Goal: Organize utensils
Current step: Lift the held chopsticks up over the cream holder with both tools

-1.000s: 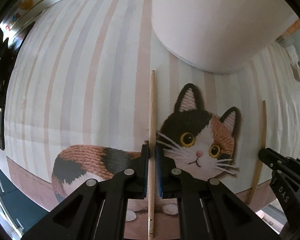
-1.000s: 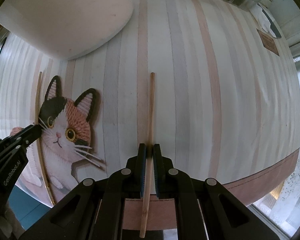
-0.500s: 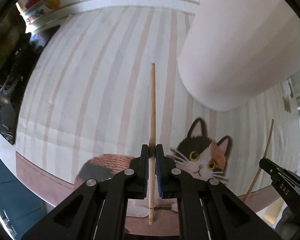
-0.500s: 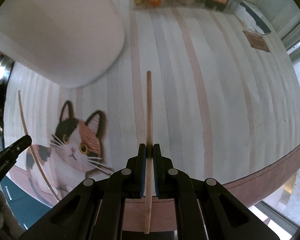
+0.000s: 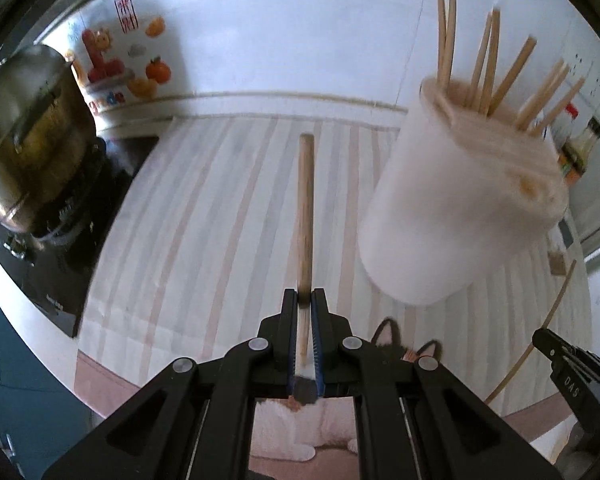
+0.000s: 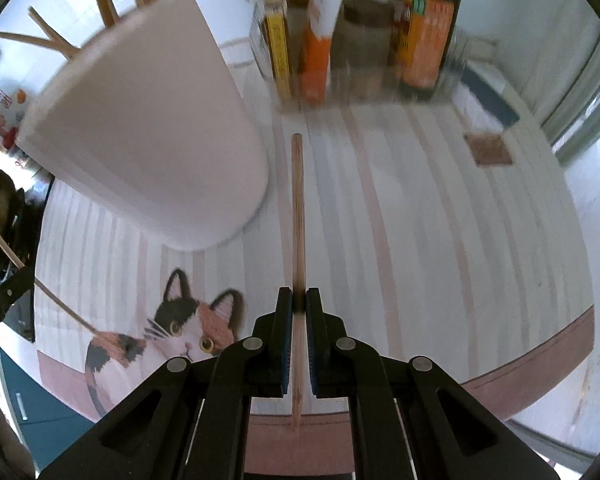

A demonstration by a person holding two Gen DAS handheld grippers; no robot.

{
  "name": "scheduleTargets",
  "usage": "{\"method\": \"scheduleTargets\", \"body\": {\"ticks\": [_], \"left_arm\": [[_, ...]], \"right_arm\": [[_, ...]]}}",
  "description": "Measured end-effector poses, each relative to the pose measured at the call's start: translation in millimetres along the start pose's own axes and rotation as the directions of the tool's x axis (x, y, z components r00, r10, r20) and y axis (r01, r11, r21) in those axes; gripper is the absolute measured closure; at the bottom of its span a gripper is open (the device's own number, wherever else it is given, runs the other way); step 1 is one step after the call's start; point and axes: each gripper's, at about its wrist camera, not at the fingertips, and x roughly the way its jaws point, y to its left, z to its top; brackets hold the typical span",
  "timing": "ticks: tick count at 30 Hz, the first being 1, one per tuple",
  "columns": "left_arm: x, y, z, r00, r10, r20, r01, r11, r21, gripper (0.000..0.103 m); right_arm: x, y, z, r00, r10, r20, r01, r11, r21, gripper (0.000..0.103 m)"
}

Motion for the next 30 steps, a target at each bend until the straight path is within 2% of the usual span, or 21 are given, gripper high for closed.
{"method": "scheduleTargets", "body": {"ticks": [8,12,15,22,27,30], "left_arm": [[-26,6,32,0.996,-0.043,0.081,0.048,0.997,-0.059,0.099],[-51,20,48,0.988,-0.106,0.112,0.119,0.987,-0.111,0.099],[-77,28,61,0.98,-0.124,0.153,0.144,0.982,-0.126,0.099],[-149,41,97,0.947,-0.168,0.273,0.207,0.971,-0.122,0.099],[-195,37,125,0.91,-0.232,0.343,0.277,0.957,-0.087,0.099],[-206,28,136,0.899,-0.254,0.356,0.293,0.954,-0.058,0.099]], "right_arm": [[-27,16,20,0.996,0.01,0.093,-0.008,1.0,-0.023,0.096],[-45,22,35,0.99,0.053,0.133,-0.053,0.999,-0.005,0.096],[-63,22,46,0.982,0.094,0.163,-0.098,0.995,0.018,0.097],[-126,19,76,0.943,0.239,0.23,-0.253,0.967,0.032,0.097],[-180,19,99,0.899,0.318,0.302,-0.333,0.943,0.001,0.097],[-210,18,116,0.87,0.351,0.345,-0.365,0.931,-0.026,0.097]]}}
